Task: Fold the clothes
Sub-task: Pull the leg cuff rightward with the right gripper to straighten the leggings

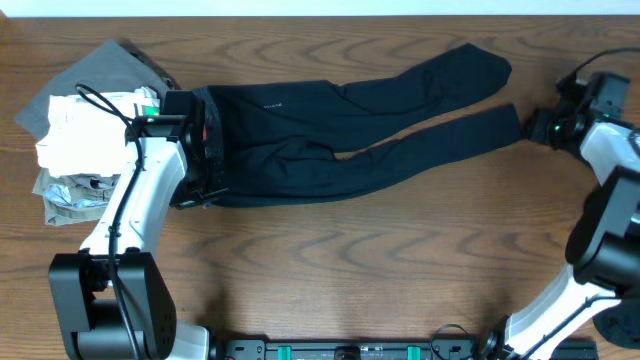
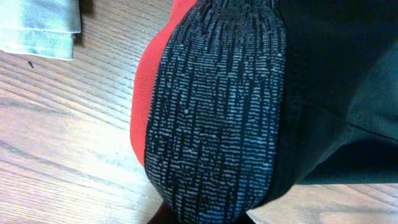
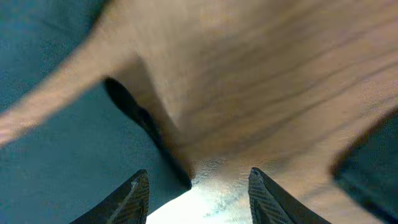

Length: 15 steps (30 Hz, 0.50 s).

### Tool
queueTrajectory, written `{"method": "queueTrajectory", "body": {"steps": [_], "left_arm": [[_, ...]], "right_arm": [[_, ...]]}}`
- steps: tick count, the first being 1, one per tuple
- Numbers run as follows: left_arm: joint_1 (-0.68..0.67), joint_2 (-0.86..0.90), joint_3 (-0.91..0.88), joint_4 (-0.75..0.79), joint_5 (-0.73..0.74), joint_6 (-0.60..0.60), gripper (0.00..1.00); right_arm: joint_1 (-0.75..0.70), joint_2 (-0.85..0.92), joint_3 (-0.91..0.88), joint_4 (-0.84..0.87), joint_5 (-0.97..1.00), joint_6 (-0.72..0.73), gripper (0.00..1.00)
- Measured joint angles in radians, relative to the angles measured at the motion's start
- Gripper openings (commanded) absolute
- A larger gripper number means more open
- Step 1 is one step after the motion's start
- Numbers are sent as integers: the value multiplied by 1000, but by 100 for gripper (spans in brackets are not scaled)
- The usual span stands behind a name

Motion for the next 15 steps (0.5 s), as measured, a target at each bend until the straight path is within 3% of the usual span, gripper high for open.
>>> {"method": "queueTrajectory", "body": {"steps": [15], "left_arm": [[0,0,0,4,0,0,7]], "right_arm": [[0,68,14,18,-118,-14,47]]}}
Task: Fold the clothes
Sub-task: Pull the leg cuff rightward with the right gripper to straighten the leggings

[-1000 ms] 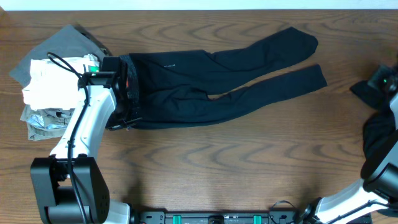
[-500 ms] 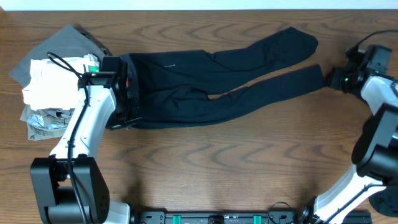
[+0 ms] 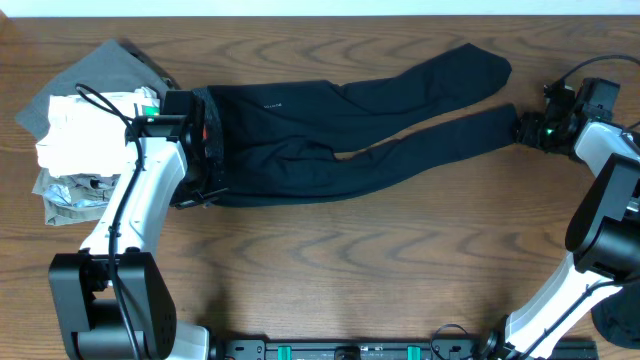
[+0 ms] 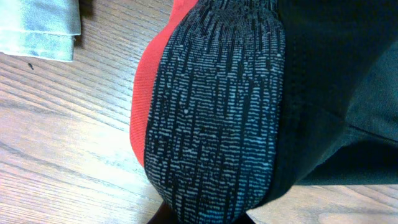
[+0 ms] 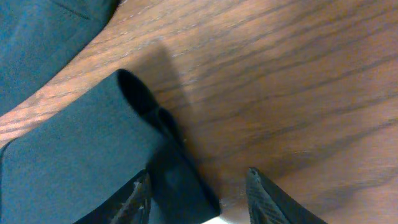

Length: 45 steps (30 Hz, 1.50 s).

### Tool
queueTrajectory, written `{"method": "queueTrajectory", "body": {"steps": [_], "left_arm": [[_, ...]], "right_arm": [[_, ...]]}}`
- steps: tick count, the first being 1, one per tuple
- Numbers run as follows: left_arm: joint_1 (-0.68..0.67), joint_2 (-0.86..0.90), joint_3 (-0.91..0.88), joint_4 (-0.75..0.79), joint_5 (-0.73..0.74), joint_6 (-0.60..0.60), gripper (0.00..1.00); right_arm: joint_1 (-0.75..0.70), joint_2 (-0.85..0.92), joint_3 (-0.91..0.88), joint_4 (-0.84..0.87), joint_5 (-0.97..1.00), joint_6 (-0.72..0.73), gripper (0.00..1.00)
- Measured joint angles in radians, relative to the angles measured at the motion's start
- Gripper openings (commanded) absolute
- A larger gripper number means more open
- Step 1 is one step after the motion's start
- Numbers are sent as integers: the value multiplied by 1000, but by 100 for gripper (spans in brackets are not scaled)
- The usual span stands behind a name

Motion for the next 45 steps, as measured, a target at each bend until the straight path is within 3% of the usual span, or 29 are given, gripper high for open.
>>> {"method": "queueTrajectory", "body": {"steps": [5,8,16,23,30,45], "left_arm": [[0,0,0,0,0,0,7],[0,0,0,0,0,0,7],[0,0,0,-6,0,0,7],[0,0,0,-69,-15,0,6],[-2,0,-1,-140,-21,-4,6],[-2,0,-1,-302,-27,-26,6]], "right_arm": [[0,0,2,-27,-48,-4,33],[0,5,2,-41,-76,-5,2],[0,0,15,-147,-39,49,1],[-19,-83,-3,-413,304,187,1],[-72,-217,-14,-587,502,245,1],[-80,-256,-14,-734,574,259,1]]}}
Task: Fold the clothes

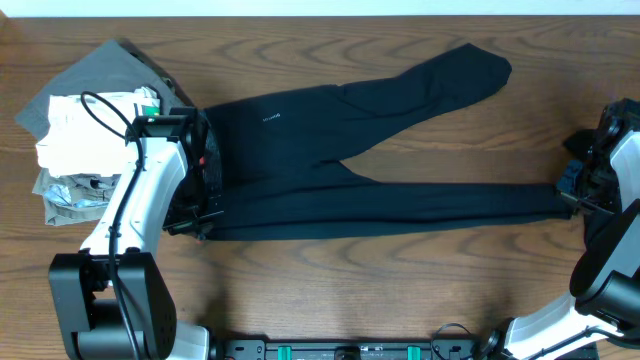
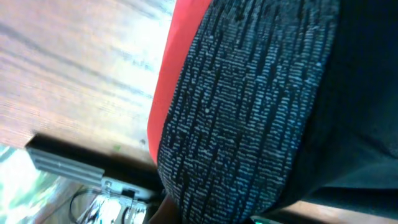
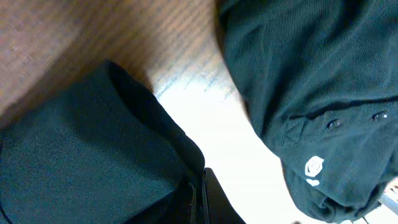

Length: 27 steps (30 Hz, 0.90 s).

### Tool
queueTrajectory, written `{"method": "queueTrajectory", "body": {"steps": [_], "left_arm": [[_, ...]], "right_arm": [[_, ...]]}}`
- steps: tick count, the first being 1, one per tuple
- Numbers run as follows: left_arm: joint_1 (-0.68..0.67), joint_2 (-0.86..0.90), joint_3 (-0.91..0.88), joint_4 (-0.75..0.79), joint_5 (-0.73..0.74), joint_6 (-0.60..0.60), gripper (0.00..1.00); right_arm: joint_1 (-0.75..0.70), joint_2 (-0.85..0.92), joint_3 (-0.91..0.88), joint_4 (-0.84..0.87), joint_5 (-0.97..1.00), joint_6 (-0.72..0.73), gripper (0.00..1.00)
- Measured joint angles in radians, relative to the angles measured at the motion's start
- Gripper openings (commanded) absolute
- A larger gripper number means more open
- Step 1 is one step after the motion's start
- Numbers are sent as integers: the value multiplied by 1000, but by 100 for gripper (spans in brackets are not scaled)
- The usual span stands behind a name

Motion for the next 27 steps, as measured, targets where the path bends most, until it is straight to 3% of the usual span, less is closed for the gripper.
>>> {"method": "queueTrajectory", "body": {"steps": [4,5,6,8,9,14,22,24,27], "left_arm": [[0,0,0,-14,-19,-4,6],[0,0,0,-14,-22,-4,14],[0,0,0,-13,-24,-3,25],[0,0,0,-8,-32,-6,75],[0,0,0,-6,-37,-9,79],[0,0,0,-3,-48,-12,79],[0,0,5,9,-55,-11,77],[0,0,15,32,-55,-11,71],[0,-1,33,122,-49,-15,45]], "right_arm": [[0,0,0,-7,10,4,2],[0,0,0,-7,10,7,4],[0,0,0,-7,10,9,5],[0,0,0,-6,8,14,14],[0,0,0,-6,8,17,19],[0,-16,0,25,11,25,47],[0,-134,0,107,-31,21,52],[0,-150,0,128,-68,6,52],[0,-154,0,169,-169,-34,52]]}}
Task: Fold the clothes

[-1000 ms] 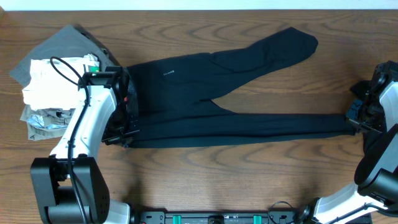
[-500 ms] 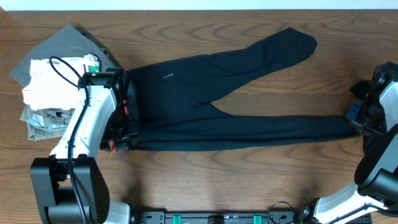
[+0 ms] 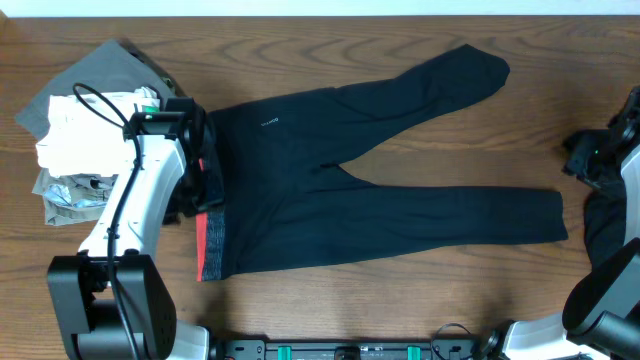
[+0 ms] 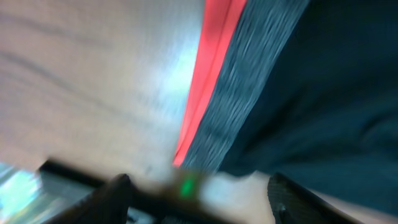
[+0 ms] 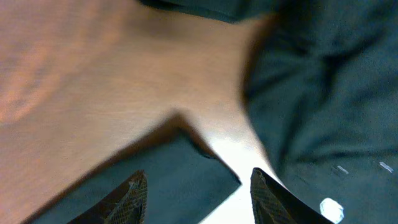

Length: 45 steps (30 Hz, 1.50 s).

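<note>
Dark navy trousers (image 3: 330, 190) lie spread flat on the wooden table. Their red and grey waistband (image 3: 210, 245) is at the left; it also shows blurred in the left wrist view (image 4: 224, 106). One leg runs to the far right (image 3: 470, 70), the other straight right to its cuff (image 3: 550, 215). My left gripper (image 3: 197, 185) hangs open just over the waistband edge (image 4: 199, 199), holding nothing. My right gripper (image 3: 578, 160) is open above the cuff (image 5: 180, 180), with nothing between its fingers (image 5: 199, 193).
A pile of folded grey and white clothes (image 3: 85, 120) sits at the far left. Another dark garment (image 3: 600, 220) hangs at the table's right edge and shows with buttons (image 5: 329, 106) in the right wrist view. Bare wood (image 3: 380, 300) lies in front of the trousers.
Both grippers have opened and let go. The waistband now lies flat with its red and grey band showing. The lower leg's cuff rests on the table, and my right gripper is further back.
My left gripper was shut on the bunched waistband while the right one was open near the lower leg's cuff. The right then stood around the cuff, later shut on it with the leg stretched straight to the right. Now both have released and the trousers lie flat.
</note>
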### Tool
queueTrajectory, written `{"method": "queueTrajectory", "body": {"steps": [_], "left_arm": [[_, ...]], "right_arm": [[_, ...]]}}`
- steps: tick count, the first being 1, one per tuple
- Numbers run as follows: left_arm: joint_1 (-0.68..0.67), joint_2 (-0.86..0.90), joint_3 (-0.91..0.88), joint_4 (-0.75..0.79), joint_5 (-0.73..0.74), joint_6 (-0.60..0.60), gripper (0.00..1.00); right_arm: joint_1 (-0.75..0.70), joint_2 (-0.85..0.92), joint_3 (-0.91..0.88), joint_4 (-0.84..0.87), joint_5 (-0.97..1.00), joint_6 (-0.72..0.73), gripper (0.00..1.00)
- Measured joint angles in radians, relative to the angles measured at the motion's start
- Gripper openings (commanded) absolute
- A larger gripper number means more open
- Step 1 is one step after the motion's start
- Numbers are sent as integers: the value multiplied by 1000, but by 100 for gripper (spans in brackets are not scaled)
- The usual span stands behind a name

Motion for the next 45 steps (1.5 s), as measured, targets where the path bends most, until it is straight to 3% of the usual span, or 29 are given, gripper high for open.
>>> {"method": "queueTrajectory", "body": {"steps": [2,5,12,24,31,39,41,43,44,45], "left_arm": [[0,-1,4,78,16,-5,25],[-2,-1,8,215,41,-5,15],[-26,11,10,407,61,-3,15],[-84,172,10,449,63,-3,15],[-84,203,10,461,63,-3,16],[-84,203,10,462,63,-3,16],[-84,203,10,462,63,-3,16],[-84,203,10,462,63,-3,16],[-84,203,10,462,63,-3,16],[-84,203,10,462,63,-3,16]], "right_arm": [[1,0,0,29,-68,-31,52],[14,1,0,90,-160,-68,59],[71,13,0,300,-267,-129,66],[98,321,0,750,-456,-146,63],[129,505,0,1017,-532,-71,65],[190,595,10,1217,-543,3,65],[198,608,16,1244,-529,24,60],[199,615,20,1255,-519,40,47],[199,617,22,1256,-512,48,35],[198,619,22,1256,-509,51,15]]}}
